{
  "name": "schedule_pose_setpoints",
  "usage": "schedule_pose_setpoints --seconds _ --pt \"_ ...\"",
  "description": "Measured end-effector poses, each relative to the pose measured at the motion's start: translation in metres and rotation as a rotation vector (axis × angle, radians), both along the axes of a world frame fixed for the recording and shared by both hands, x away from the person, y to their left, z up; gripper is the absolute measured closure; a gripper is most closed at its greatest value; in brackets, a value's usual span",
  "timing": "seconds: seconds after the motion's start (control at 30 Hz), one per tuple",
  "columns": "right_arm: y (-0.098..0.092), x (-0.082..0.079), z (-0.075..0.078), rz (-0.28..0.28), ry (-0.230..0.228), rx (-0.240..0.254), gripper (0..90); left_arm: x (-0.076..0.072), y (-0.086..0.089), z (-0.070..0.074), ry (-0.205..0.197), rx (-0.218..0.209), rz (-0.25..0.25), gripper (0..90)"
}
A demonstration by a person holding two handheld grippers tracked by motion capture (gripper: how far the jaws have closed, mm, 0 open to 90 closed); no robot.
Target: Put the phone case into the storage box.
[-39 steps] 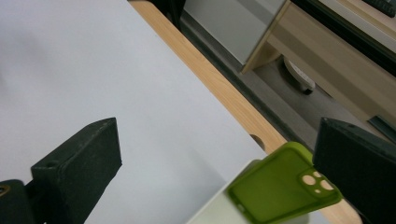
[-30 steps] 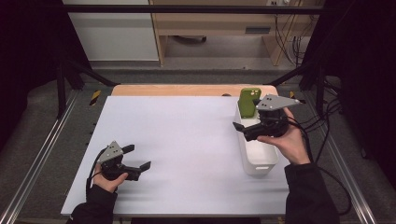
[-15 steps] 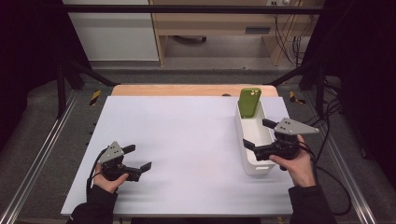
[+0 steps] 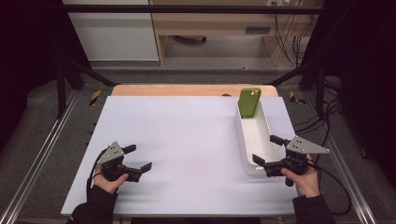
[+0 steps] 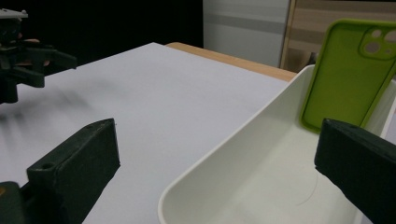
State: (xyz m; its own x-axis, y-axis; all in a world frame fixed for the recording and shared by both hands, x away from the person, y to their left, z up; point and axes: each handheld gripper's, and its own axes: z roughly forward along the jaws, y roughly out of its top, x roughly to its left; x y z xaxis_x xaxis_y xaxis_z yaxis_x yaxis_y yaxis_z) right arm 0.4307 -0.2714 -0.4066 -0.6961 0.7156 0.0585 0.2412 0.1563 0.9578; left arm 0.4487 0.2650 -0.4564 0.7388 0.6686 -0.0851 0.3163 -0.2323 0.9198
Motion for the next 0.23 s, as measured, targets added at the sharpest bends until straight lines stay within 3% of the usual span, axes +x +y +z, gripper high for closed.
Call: schedule_pose_setpoints --seconds 0.23 --pt "-0.0089 -0.002 -0.01 -0.025 0.006 0.003 0.6 0.0002 -0.0004 -0.0005 0.0 0.001 -0.004 0.0"
